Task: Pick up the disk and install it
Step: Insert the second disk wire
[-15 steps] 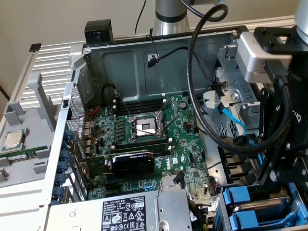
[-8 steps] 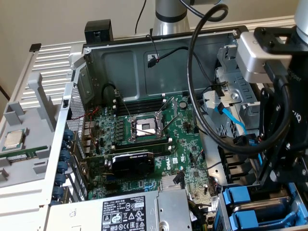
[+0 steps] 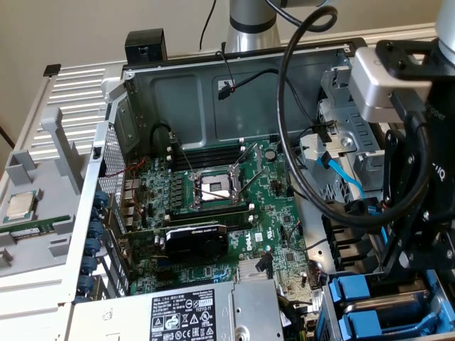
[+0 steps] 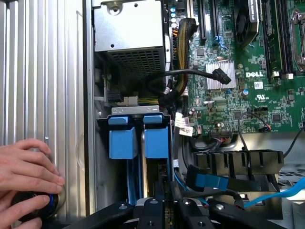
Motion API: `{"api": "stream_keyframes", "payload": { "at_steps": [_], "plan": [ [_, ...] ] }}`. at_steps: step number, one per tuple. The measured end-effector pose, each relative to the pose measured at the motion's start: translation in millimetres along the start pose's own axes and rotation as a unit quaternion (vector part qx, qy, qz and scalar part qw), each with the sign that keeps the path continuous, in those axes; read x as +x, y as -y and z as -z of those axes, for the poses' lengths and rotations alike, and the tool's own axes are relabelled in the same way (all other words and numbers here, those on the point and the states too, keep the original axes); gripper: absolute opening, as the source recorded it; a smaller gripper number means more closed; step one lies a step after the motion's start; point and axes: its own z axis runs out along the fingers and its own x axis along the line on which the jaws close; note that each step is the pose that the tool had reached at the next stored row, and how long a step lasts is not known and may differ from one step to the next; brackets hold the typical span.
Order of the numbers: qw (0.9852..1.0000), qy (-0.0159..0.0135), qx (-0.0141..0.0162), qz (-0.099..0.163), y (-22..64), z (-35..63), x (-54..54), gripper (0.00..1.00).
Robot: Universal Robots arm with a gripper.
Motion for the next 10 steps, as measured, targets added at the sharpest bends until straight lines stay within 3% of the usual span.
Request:
{"api": "stream_keyframes", "payload": {
  "at_steps": [10],
  "plan": [
    [1.0,0.0,0.0,0.0,0.5,-0.3,-0.1,0.17]
  ]
}}
